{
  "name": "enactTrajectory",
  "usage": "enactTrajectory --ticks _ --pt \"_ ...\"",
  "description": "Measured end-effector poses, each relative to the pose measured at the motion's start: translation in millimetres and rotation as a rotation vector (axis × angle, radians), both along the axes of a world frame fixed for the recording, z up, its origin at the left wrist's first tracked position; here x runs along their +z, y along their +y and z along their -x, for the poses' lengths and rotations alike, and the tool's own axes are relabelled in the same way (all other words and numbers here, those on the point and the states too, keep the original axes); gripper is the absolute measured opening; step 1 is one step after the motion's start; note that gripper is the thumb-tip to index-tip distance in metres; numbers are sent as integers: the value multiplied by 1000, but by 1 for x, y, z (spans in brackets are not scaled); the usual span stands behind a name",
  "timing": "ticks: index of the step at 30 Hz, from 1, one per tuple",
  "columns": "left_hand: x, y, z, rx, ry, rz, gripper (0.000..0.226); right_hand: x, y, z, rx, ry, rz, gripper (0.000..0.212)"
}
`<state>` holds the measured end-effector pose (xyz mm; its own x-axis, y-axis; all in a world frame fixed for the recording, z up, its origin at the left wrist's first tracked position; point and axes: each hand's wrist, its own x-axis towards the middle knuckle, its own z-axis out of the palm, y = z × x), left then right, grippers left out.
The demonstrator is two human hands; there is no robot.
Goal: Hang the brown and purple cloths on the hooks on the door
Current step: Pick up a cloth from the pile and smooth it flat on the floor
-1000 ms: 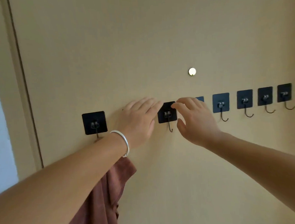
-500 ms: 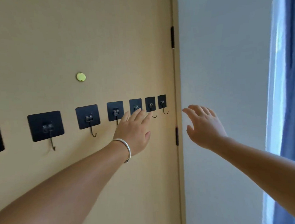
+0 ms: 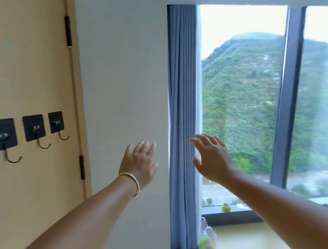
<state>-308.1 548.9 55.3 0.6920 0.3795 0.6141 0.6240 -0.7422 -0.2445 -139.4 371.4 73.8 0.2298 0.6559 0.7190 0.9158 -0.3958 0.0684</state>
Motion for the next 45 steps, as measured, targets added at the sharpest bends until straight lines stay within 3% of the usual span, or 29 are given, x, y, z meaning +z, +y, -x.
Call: enactTrajectory --ticks 6,16,28,45 --pt "-16 -67 -92 -261 22 24 67 -14 -110 -34 -295 -5 28 51" --pt "0 -251 -219 -653 54 -34 66 -21 -327 -83 -745 3 28 52" --pt "-14 -450 -338 -919 119 -53 76 -45 -548 -137 -1217 115 121 71" --pt "-54 -677 -500 -1301 157 -27 81 -66 -733 -190 -1649 287 182 82"
